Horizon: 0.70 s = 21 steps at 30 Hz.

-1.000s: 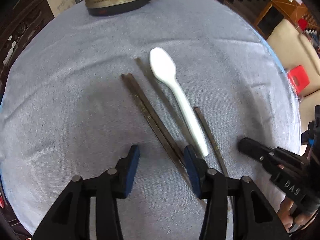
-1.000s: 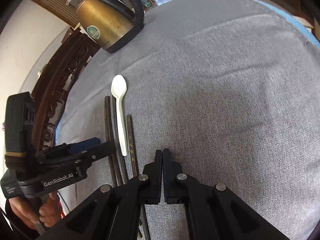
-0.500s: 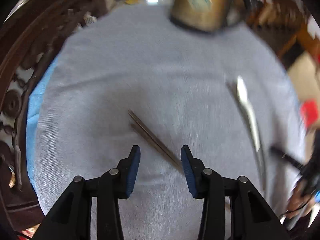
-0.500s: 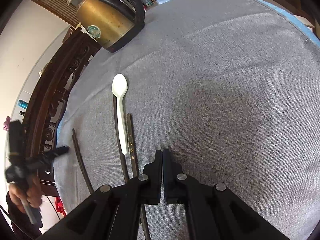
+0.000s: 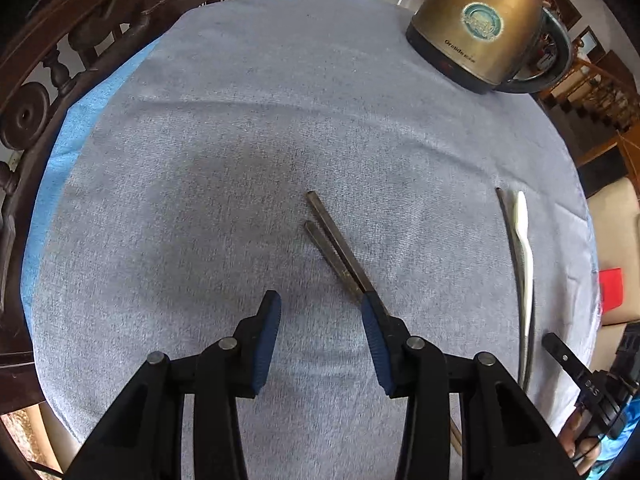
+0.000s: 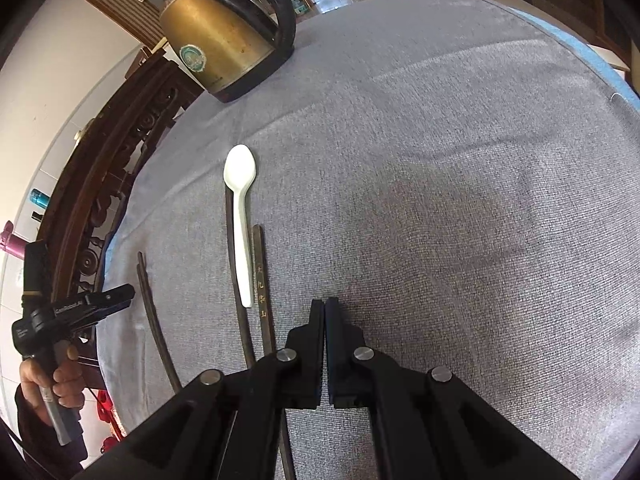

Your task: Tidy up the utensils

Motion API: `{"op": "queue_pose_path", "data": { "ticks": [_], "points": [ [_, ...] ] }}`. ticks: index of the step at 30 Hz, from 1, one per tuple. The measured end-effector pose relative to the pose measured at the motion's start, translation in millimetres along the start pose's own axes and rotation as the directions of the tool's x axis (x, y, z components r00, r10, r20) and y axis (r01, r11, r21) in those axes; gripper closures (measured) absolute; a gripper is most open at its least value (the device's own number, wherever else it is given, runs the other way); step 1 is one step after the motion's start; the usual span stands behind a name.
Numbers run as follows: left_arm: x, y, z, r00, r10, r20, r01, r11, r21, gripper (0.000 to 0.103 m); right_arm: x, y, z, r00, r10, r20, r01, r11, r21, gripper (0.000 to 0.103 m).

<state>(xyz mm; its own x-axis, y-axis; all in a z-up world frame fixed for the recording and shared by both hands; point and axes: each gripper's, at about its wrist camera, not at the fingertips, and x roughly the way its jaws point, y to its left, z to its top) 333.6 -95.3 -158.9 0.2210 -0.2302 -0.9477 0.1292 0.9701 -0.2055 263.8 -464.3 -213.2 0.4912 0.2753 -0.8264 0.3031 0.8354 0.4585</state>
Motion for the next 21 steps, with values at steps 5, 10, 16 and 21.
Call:
{"op": "queue_pose_path", "data": {
  "ticks": [5, 10, 16, 21],
  "points": [
    [6, -7, 8, 0.999, 0.037, 0.005, -0.037, 0.999, -0.003, 0.061, -1, -4, -1, 1.000, 0.012, 0.001, -0.012, 1.000, 0.000, 0.101],
    [18, -30, 25, 0.996, 0.089, -0.016, -0.088, 0.994, 0.062, 0.060, -2, -5, -2, 1.000, 0.012, 0.002, -0.012, 1.000, -0.002, 0.101],
    [36, -77, 36, 0.983, 0.182, -0.026, -0.173, 0.963, 0.208, 0.060, -2, -5, -3, 1.000, 0.016, 0.007, -0.016, 1.000, 0.000, 0.101],
    [36, -86, 41, 0.998, 0.065, -0.017, -0.061, 0.982, 0.180, 0.061, -3, -8, -3, 1.000, 0.031, 0.006, -0.031, 1.000, 0.004, 0.101]
  ]
}}
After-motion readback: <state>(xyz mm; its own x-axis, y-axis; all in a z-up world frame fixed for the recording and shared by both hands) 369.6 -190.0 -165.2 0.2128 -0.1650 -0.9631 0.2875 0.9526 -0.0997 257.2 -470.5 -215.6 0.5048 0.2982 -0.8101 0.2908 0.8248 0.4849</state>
